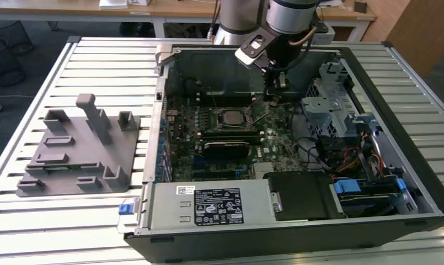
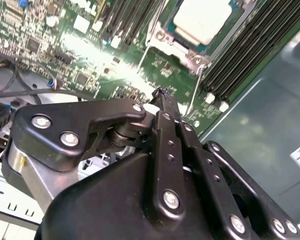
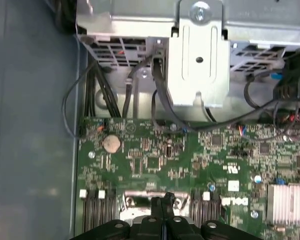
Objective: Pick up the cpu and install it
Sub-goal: 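Close the cpu cover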
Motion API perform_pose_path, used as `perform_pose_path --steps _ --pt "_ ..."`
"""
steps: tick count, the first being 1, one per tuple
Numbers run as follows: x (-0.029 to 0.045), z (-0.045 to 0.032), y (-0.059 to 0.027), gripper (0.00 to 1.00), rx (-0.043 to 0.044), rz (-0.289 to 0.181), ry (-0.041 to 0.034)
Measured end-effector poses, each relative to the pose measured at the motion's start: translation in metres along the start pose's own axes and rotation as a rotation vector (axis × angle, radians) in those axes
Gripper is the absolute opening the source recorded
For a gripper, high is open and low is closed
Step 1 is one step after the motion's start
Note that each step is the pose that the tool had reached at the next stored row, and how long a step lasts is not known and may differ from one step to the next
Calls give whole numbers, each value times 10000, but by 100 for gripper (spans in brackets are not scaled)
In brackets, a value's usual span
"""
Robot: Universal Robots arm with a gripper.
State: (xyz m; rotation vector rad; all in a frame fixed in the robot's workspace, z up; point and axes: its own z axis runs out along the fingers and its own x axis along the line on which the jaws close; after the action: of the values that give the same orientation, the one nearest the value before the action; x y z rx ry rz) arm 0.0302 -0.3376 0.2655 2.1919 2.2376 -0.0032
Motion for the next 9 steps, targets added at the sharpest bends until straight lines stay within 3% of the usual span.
perform_pose_path --steps 9 --pt "4 58 193 11 55 -1 2"
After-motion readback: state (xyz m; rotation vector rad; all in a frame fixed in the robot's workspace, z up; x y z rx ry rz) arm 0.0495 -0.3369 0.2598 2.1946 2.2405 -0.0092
